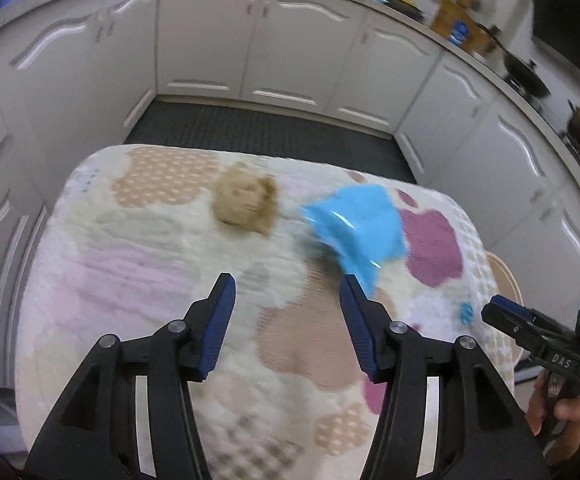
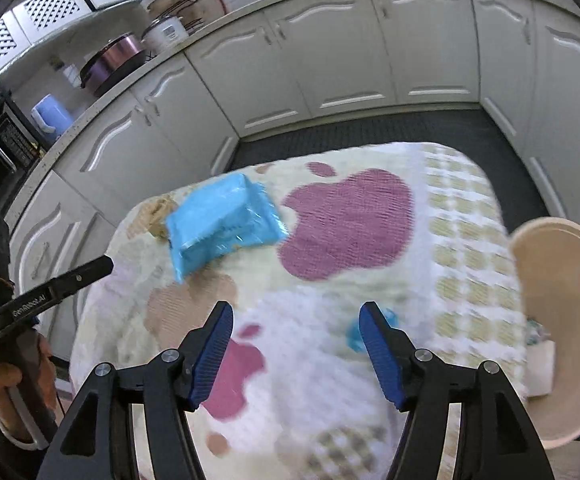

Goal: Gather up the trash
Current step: 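Move both open tools back over the table items, then grasp the crumpled brown paper with the left tool while the right tool grasps the blue packet, then lift the brown paper and blue packet and carry them over the bucket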

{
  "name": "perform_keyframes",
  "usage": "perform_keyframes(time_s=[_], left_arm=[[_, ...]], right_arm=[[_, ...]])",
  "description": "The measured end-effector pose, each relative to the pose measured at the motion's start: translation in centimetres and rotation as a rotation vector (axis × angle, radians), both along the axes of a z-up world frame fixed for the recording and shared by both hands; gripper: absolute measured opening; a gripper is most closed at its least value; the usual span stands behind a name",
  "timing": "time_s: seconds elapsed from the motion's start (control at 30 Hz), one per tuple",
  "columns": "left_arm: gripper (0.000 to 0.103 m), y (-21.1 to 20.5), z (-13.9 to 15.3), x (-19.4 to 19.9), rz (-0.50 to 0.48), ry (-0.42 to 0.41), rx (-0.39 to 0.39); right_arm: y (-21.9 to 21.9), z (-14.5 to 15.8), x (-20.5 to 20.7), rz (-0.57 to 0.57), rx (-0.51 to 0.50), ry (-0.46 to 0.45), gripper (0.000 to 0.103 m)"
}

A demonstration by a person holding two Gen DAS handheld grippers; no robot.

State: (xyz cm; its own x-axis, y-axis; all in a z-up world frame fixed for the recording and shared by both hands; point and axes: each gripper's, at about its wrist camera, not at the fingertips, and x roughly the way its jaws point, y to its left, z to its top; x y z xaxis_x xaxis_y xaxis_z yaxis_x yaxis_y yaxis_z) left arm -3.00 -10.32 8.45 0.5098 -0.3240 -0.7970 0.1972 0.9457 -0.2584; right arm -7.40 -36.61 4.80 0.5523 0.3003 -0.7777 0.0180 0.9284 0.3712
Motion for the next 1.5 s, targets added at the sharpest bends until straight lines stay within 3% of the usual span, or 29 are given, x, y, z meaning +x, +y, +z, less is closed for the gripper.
perform_keyframes(time_s=[0.3, 0.63, 0.8, 0.97, 1.03, 1.07, 1.1, 1.13, 1.2, 1.37, 1.5], left_arm=[[0.057, 2.7, -1.8, 4.7, 0.047, 0.041, -0.053], [0.062, 1.7, -2.5, 9.3, 0.028, 0.056, -0.072], [0.062, 0.6, -3.4, 11.9, 0.011, 0.075, -0.051], [0.062, -0.8, -5.1, 12.6, -0.018, 0.111, 0.024], [0.056, -1.0, -5.6, 12.4, -0.031, 0.116, 0.033], [0.050, -1.0, -5.8, 12.2, -0.037, 0.118, 0.032], [0.037, -1.0, -6.0, 12.0, -0.042, 0.123, 0.035], [0.031, -1.0, -6.2, 11.8, -0.044, 0.127, 0.040], [0.026, -1.0, -6.2, 11.3, -0.052, 0.108, 0.045], [0.023, -0.7, -5.7, 9.8, -0.069, 0.083, 0.047], [0.022, 0.1, -4.8, 7.8, -0.069, 0.054, 0.046]], right_arm=[[2.3, -1.1, 6.1, -0.006, 0.087, 0.014, 0.068], [3.6, -2.6, 11.0, 0.063, 0.108, 0.044, 0.072], [4.4, -3.3, 12.7, 0.104, 0.112, 0.063, 0.073], [4.4, -3.9, 12.6, 0.132, 0.152, 0.068, 0.073], [4.4, -4.1, 12.1, 0.143, 0.184, 0.068, 0.073], [4.5, -4.1, 11.9, 0.146, 0.185, 0.063, 0.068], [4.7, -4.2, 11.7, 0.159, 0.184, 0.069, 0.060], [4.8, -4.3, 11.4, 0.167, 0.183, 0.068, 0.059], [5.1, -4.2, 10.8, 0.184, 0.176, 0.060, 0.039], [5.6, -3.0, 7.7, 0.216, 0.107, -0.007, 0.026], [5.1, -1.4, 5.2, 0.207, 0.059, -0.062, 0.024]])
